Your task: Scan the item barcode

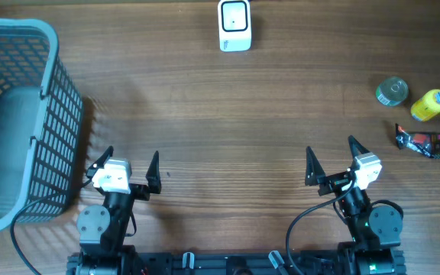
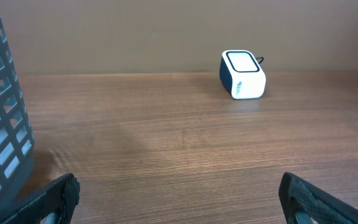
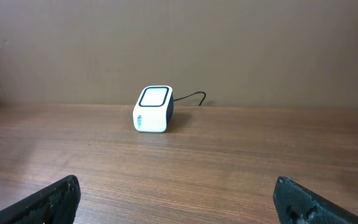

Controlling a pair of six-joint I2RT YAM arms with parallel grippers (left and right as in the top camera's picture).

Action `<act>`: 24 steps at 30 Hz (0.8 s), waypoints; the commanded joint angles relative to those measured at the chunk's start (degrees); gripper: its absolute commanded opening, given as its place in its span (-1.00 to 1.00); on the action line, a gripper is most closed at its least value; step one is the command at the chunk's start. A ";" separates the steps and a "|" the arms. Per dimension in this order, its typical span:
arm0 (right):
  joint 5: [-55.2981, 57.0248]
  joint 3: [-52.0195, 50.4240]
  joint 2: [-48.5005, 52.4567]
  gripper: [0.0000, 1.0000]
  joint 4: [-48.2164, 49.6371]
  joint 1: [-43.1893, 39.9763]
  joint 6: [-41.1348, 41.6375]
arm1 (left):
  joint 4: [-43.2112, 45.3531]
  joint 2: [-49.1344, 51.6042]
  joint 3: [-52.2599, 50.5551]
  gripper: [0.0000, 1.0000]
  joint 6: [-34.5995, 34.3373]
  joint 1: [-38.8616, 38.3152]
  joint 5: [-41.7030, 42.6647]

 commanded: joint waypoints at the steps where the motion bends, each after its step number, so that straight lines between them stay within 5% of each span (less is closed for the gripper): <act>1: 0.74 -0.07 -0.46 1.00 0.31 0.33 0.98 | 0.24 -0.59 -0.66 1.00 -1.84 0.33 -0.37; 24: 0.74 -0.07 -0.46 1.00 0.33 0.33 0.96 | 0.42 -0.52 -0.63 1.00 -1.81 0.52 -0.35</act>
